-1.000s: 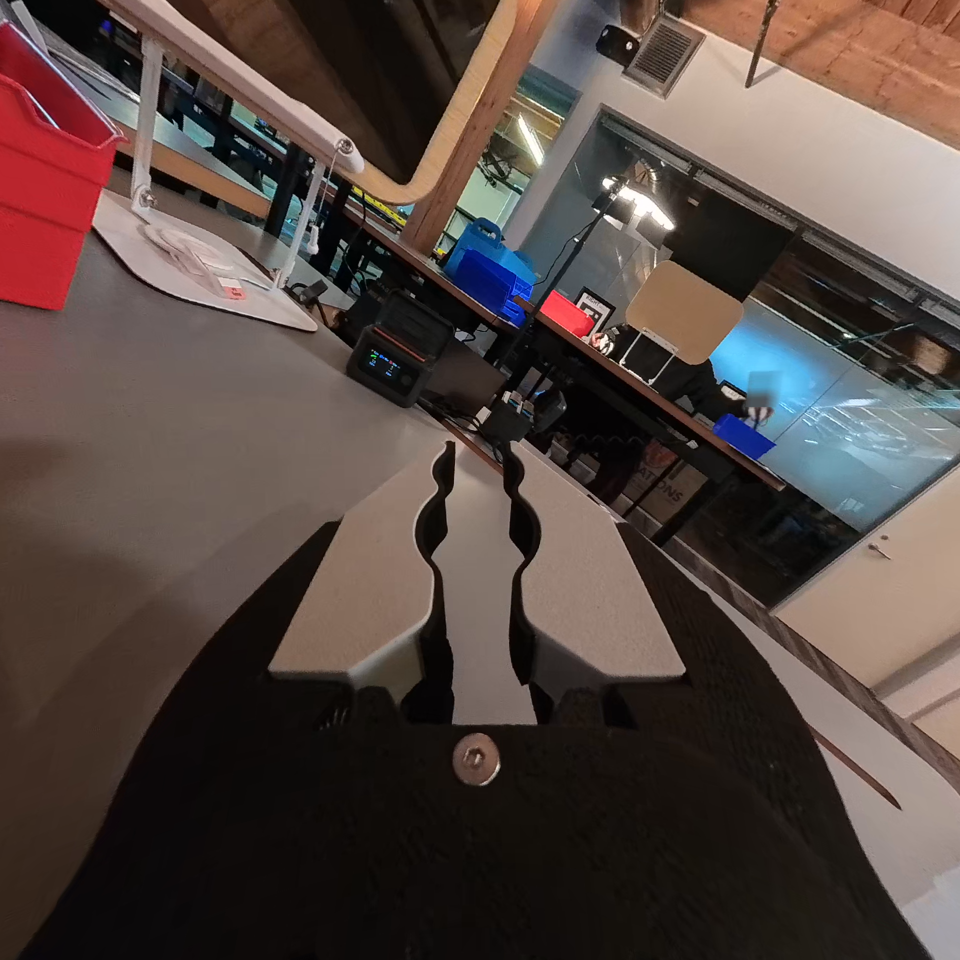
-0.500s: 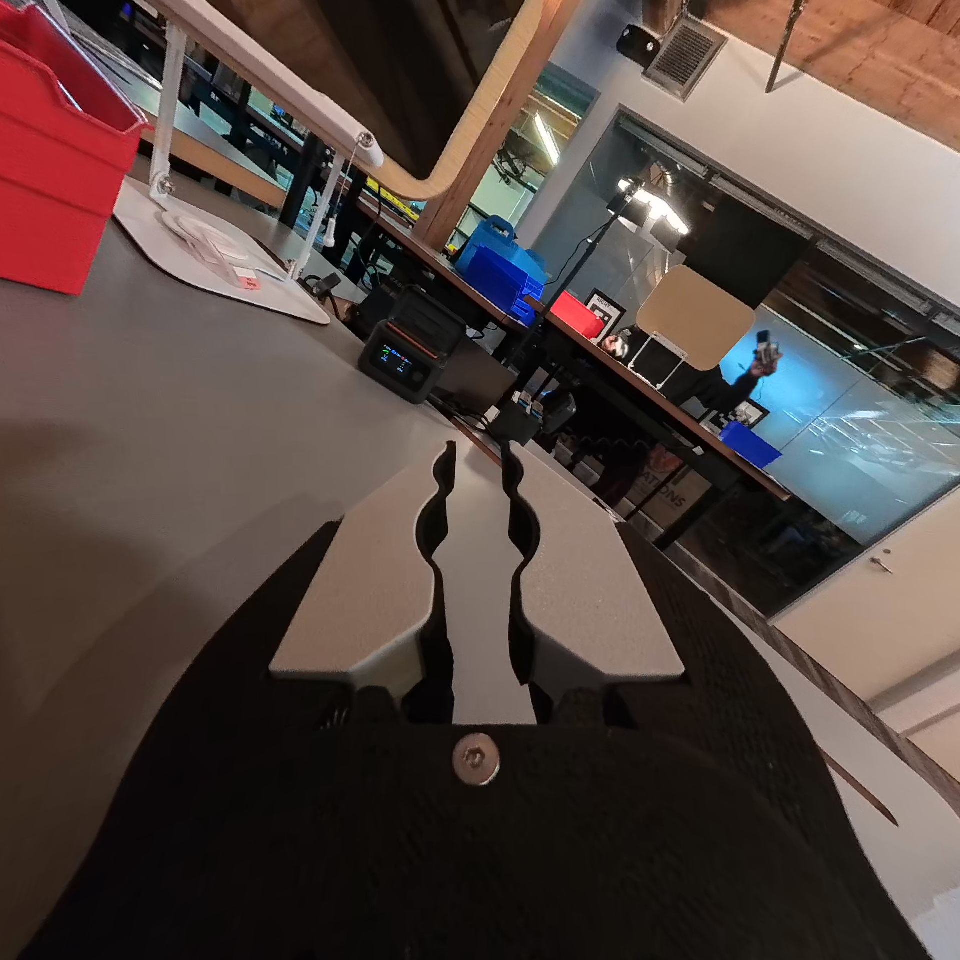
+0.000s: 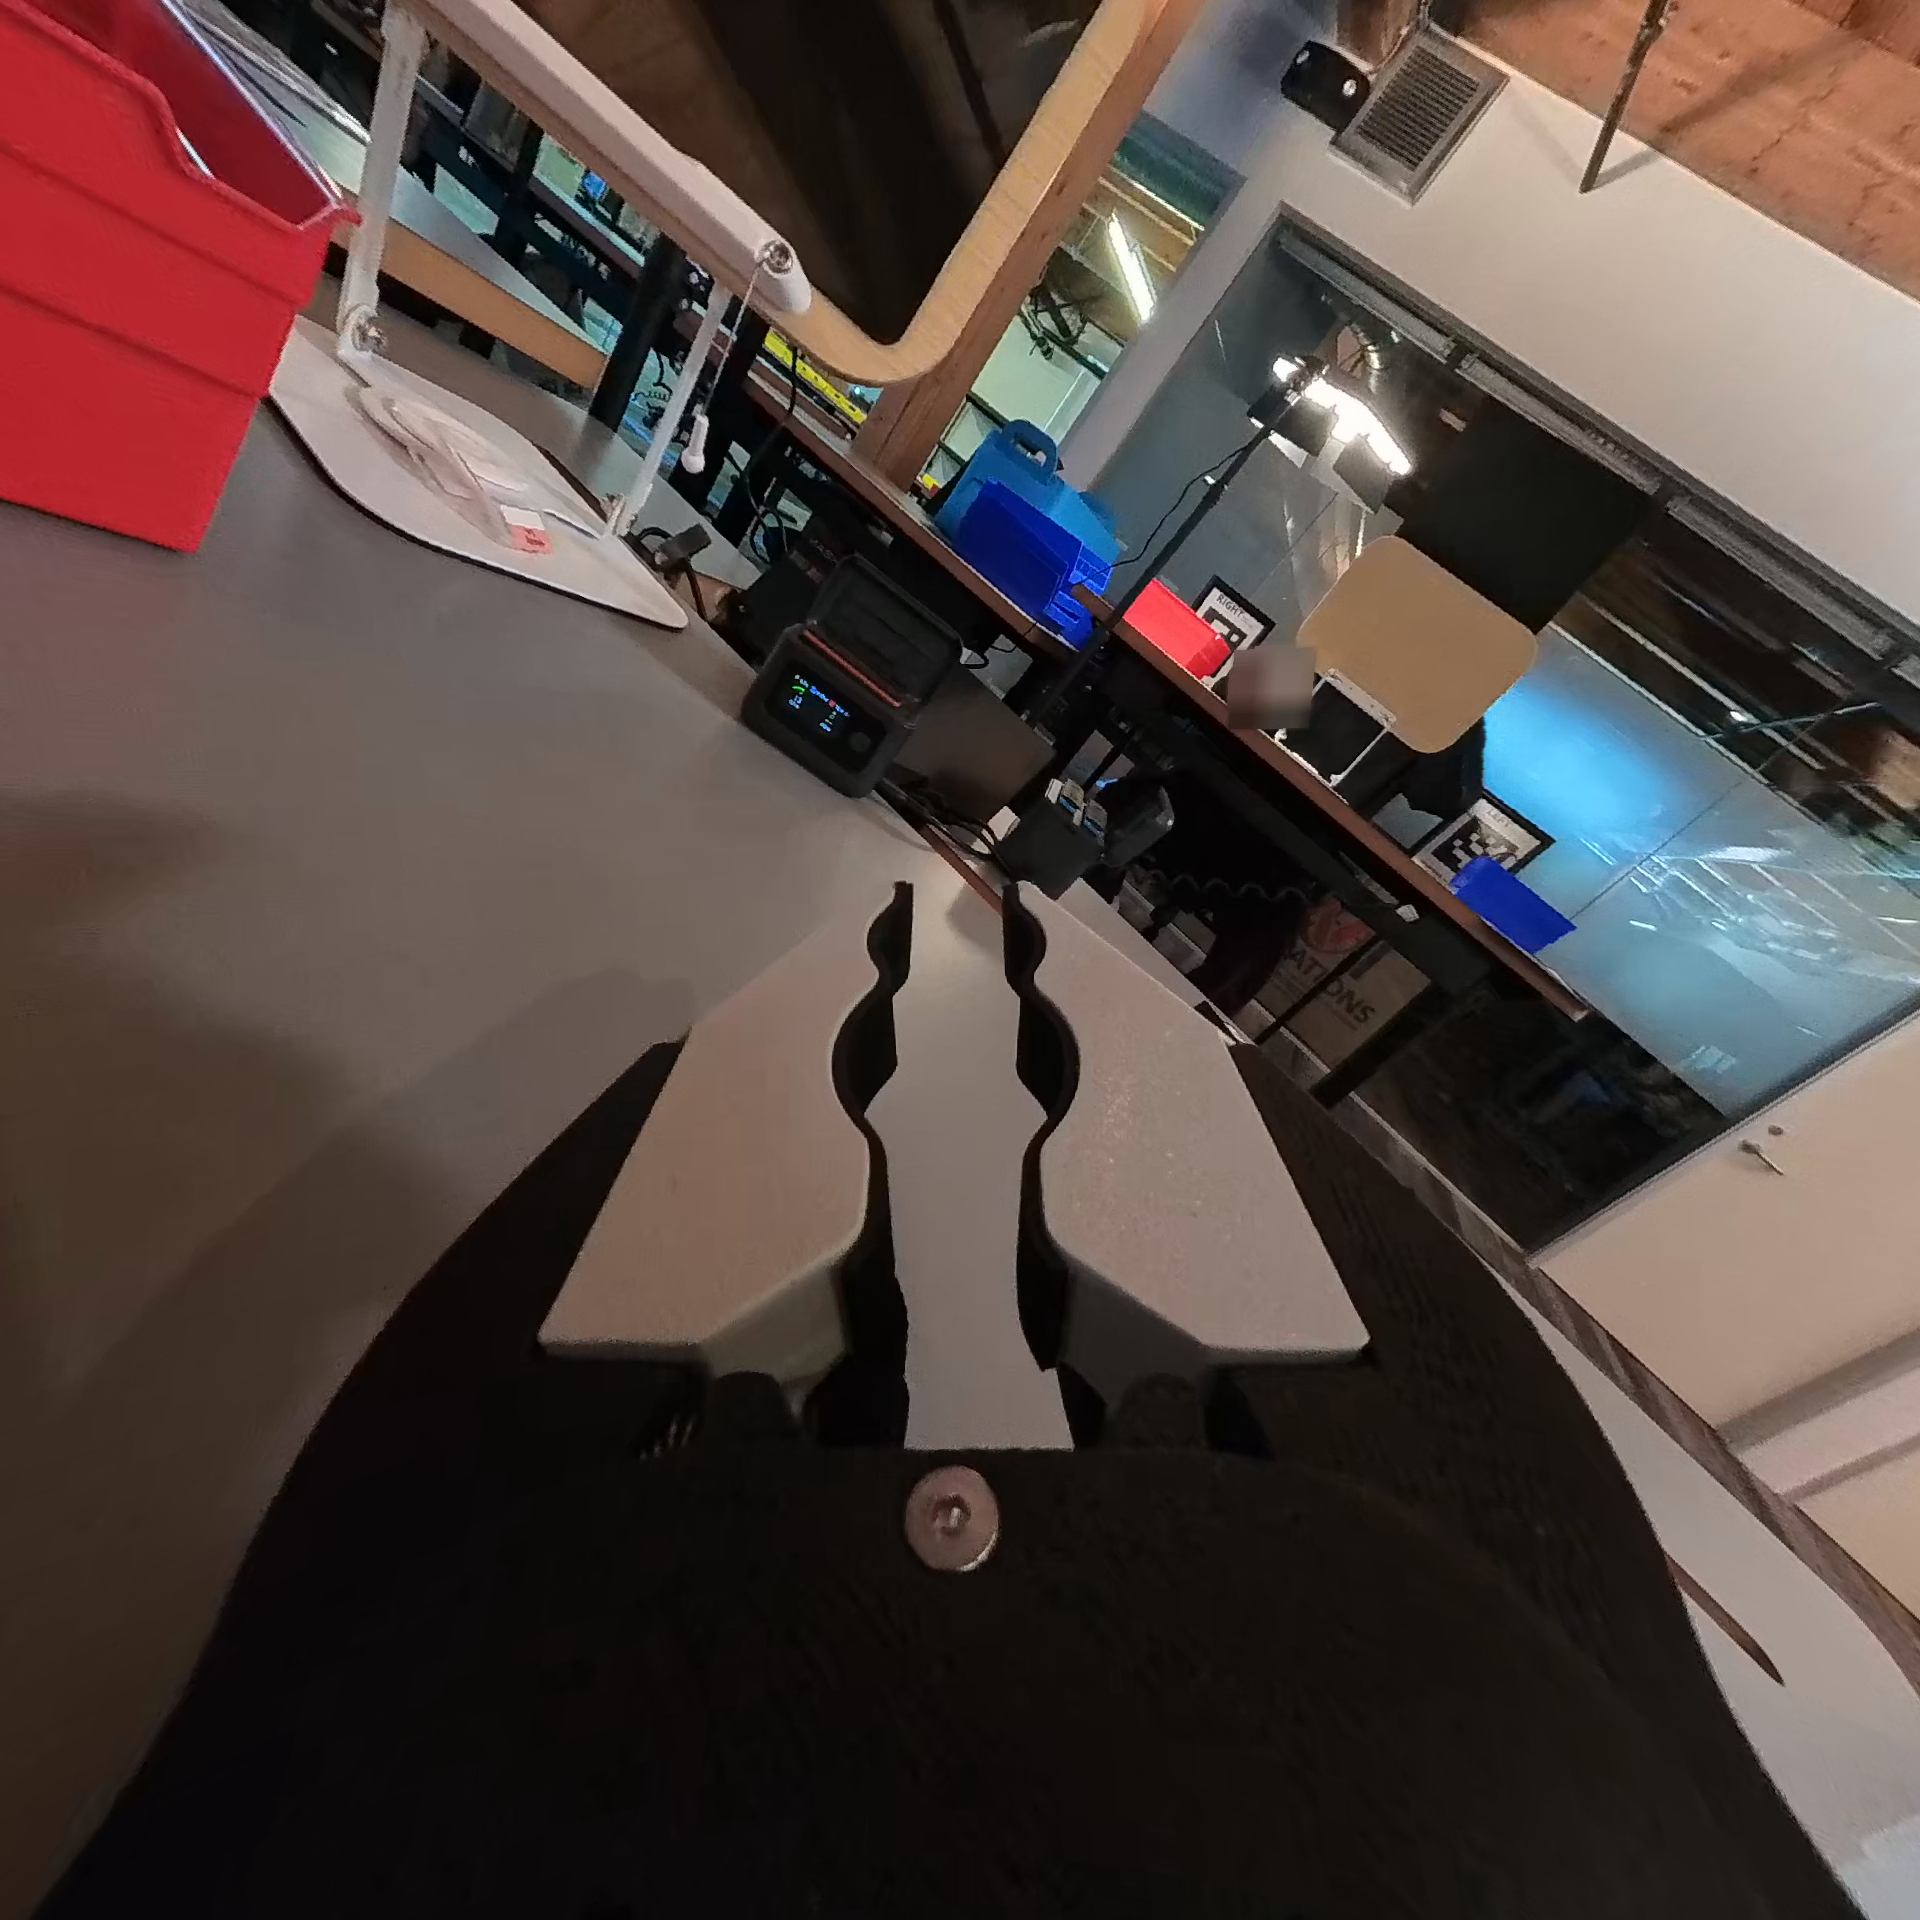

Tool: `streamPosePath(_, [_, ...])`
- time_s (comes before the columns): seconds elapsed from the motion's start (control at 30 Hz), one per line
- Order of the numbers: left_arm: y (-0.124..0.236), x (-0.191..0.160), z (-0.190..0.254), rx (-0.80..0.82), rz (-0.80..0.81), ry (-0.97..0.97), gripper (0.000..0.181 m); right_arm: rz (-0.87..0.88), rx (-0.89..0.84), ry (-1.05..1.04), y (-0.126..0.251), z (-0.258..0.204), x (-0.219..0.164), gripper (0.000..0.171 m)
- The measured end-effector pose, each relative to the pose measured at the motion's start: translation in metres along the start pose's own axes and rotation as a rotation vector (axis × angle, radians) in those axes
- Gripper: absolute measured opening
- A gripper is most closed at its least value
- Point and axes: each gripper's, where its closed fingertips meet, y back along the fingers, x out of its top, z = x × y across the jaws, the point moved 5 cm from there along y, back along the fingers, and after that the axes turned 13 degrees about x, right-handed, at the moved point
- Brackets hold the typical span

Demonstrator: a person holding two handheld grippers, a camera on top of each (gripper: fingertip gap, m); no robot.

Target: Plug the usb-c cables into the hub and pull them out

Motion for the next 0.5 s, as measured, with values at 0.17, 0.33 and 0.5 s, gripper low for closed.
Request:
streamPosePath(0.17, [0.01, -0.005, 0.004, 0.021, -0.041, 0.027, 0.02, 0.005, -0.005, -0.008, 0.0, 0.001, 0.0, 0.016])
streamPosePath(0.33, [0.07, -0.011, -0.009, 0.218, -0.057, 0.094, 0.019, 0.006, -0.007, -0.012, 0.001, 0.001, 0.001, 0.015])
streamPosePath(0.5, [0.161, 0.003, -0.03, 0.483, -0.098, 0.085, 0.02, 0.021, -0.032, -0.037, 0.002, 0.005, 0.001, 0.015])
